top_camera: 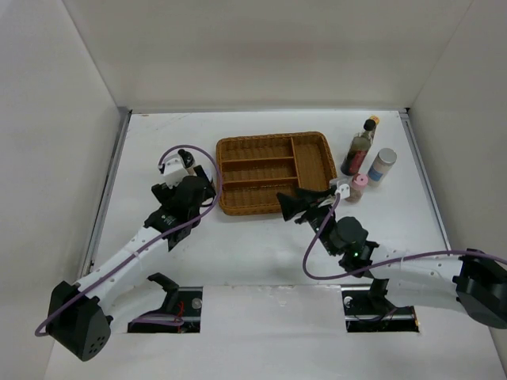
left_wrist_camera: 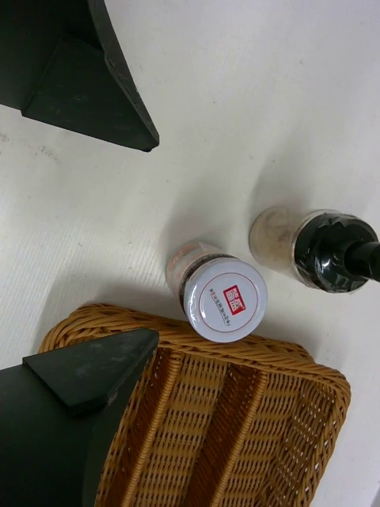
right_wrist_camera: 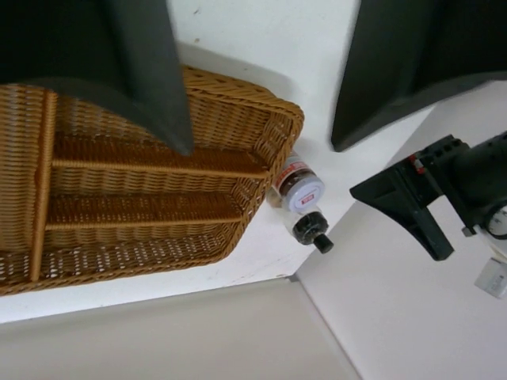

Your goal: Organize the condiment bottles

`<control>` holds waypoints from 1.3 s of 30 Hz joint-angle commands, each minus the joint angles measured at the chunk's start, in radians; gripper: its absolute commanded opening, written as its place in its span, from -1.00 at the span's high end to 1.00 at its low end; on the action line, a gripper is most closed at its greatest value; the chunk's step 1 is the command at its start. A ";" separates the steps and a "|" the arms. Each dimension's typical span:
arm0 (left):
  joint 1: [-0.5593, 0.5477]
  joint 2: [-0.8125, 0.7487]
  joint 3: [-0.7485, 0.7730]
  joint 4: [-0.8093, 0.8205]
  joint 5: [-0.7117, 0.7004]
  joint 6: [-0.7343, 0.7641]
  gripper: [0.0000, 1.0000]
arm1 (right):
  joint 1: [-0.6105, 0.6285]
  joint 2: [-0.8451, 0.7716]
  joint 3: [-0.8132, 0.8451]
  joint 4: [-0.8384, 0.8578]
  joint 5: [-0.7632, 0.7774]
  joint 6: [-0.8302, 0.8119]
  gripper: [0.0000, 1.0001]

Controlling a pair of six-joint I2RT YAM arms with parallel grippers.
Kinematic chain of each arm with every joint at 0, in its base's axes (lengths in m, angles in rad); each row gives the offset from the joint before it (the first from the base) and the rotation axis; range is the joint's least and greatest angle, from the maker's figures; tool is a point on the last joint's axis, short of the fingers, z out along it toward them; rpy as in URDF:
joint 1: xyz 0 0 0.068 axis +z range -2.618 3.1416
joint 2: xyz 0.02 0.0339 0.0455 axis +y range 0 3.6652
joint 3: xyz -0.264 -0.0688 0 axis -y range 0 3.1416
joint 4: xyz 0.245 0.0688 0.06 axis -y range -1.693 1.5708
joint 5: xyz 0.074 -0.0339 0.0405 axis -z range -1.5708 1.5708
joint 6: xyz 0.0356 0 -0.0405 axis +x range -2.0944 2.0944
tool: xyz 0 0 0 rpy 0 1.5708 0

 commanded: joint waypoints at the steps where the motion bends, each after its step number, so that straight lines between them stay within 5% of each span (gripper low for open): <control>1: -0.008 -0.012 0.053 0.064 -0.029 0.044 -1.00 | -0.014 -0.025 -0.006 0.048 0.001 0.033 -0.35; 3: -0.014 -0.026 0.046 0.095 -0.012 0.076 -1.00 | -0.038 -0.037 -0.017 0.048 -0.002 0.041 0.06; 6: -0.027 -0.041 -0.002 0.199 0.006 0.134 -1.00 | -0.045 -0.046 -0.014 0.008 0.004 0.042 0.41; 12: -0.044 0.002 -0.014 0.267 0.028 0.173 -1.00 | -0.091 -0.048 -0.003 -0.070 0.007 0.081 0.65; 14: -0.042 0.029 -0.016 0.290 0.057 0.185 -0.82 | -0.101 -0.048 0.006 -0.104 0.007 0.088 0.55; 16: -0.033 0.057 0.000 0.279 0.081 0.200 -0.07 | -0.121 -0.040 0.000 -0.103 0.007 0.107 0.21; 17: -0.033 0.066 0.003 0.276 0.084 0.205 0.03 | -0.133 -0.031 0.001 -0.109 0.000 0.122 0.02; 18: -0.030 0.085 0.006 0.270 0.088 0.207 0.04 | -0.143 -0.023 0.004 -0.116 -0.007 0.131 -0.14; 20: -0.025 0.138 0.020 0.258 0.098 0.208 -0.25 | -0.147 -0.011 0.009 -0.118 -0.025 0.133 -0.43; 23: -0.028 0.207 0.053 0.239 0.086 0.210 -0.63 | -0.152 0.013 0.015 -0.115 -0.048 0.139 -0.59; 31: -0.015 0.284 0.070 0.297 -0.001 0.210 -0.71 | -0.154 0.055 0.034 -0.119 -0.089 0.145 -0.71; 39: 0.071 0.387 0.087 0.425 0.078 0.234 -0.69 | -0.149 0.040 0.037 -0.126 -0.102 0.142 -0.74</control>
